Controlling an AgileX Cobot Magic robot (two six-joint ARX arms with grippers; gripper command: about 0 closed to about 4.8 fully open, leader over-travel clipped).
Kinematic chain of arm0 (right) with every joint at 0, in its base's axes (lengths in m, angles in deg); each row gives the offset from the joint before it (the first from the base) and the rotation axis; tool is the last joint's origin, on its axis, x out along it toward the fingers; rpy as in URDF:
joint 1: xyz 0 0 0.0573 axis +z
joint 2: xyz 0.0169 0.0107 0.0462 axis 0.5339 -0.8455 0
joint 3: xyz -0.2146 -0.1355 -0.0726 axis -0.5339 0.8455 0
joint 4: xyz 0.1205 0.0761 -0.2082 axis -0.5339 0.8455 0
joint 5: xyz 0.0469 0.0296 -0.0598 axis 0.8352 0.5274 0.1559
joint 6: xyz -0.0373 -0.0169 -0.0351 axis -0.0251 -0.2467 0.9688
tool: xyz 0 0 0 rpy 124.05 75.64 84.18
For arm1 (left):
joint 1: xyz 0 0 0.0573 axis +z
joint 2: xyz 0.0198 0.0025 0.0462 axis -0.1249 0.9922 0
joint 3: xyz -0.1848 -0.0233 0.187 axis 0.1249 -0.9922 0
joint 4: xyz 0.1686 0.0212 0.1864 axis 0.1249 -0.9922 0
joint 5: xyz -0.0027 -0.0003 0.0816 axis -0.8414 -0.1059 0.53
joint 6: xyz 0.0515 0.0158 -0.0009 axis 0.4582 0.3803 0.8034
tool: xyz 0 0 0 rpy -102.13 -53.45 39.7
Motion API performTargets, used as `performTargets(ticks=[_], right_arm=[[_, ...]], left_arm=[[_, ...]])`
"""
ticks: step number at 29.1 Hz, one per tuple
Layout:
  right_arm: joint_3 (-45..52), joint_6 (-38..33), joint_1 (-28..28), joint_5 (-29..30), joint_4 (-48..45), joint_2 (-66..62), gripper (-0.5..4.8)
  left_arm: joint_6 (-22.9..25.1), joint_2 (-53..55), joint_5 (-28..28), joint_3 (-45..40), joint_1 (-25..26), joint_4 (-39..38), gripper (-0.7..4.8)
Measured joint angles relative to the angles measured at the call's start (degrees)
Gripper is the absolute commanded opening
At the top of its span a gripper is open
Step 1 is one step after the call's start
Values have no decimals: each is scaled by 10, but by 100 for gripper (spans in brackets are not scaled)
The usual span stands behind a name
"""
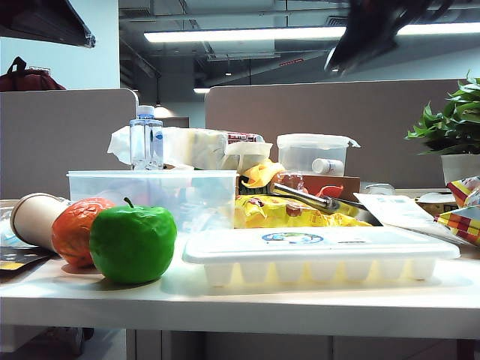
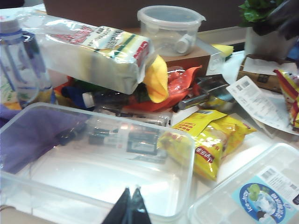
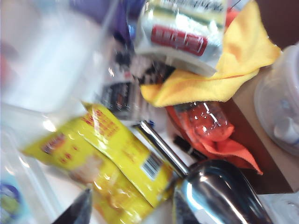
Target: Pick up the metal ice scoop from the table and place it inside the transparent plastic box.
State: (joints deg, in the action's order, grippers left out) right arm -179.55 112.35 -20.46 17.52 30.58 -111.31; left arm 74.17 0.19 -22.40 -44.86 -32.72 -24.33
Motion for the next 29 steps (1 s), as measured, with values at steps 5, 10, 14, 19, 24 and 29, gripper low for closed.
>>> performTargets(ticks=[5,10,14,19,24,29], right_arm=[[-65,126,39,-103,32,-93,250],[-68,199,60,-139,9,-136,345],[-68,208,68,-140,-42,-160,382],[-69,245,82,-132,-64,-185,340],[-69,251,94,-125,-73,-221,337],[-69,251,95,-125,-98,-252,333]], left_arm=[[0,1,0,0,0,0,-5],[0,1,0,0,0,0,-5],[0,1,0,0,0,0,-5],[0,1,0,0,0,0,-5],[0,1,0,0,0,0,-5],[0,1,0,0,0,0,-5]])
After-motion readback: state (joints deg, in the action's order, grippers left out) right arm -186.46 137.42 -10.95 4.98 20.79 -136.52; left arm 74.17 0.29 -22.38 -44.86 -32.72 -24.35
